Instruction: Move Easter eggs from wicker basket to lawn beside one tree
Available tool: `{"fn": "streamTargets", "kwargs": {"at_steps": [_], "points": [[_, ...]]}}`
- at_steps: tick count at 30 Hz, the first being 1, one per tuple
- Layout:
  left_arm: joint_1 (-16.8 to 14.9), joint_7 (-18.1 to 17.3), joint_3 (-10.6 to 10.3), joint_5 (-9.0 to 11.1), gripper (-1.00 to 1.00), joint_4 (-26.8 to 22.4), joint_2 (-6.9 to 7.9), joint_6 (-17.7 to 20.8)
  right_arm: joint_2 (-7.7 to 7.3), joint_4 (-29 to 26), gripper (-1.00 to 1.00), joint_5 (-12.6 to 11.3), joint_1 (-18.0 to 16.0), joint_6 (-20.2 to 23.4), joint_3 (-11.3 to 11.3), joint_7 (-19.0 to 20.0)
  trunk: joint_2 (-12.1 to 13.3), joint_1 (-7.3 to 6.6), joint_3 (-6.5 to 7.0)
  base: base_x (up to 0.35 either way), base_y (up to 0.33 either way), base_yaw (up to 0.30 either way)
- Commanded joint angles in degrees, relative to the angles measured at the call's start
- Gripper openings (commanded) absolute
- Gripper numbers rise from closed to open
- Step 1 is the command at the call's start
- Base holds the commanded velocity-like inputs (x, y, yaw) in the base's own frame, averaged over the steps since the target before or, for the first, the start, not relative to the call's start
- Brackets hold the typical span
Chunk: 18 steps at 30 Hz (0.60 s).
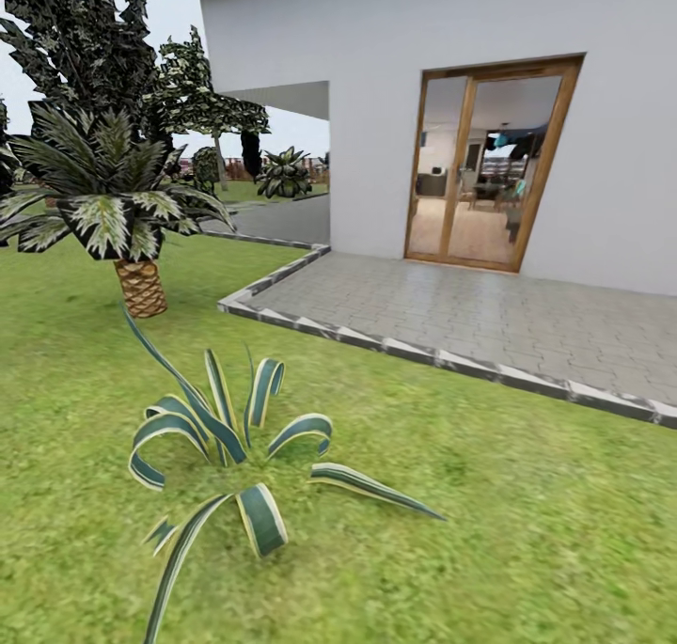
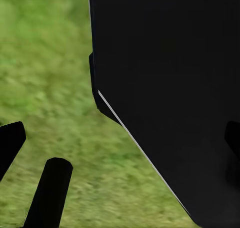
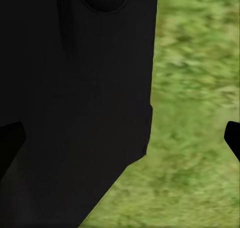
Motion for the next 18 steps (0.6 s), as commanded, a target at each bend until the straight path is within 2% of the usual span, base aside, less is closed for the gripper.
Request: {"fn": "streamTargets", "kwargs": {"at_steps": [1,11,18], "points": [[0.04,0.0,0.01,-0.03,1.0,-0.12,0.0,0.02,0.0,0.12,1.0,-0.01,-0.08,-0.01,0.02,0.01,-0.02,0.02,-0.04,0.222,0.277,0.0],[0.04,0.0,0.01,-0.03,1.0,-0.12,-0.01,0.0,-0.01,0.12,1.0,-0.01,-0.08,-0.01,0.01,0.01,-0.02,0.02,-0.04,0.189,0.286,0.0],[0.04,0.0,-0.03,-0.03,1.0,-0.12,-0.01,-0.03,-0.07,0.12,1.0,-0.01,-0.08,-0.01,0.01,0.01,-0.02,0.02,-0.04,0.019,0.255,0.0]]}}
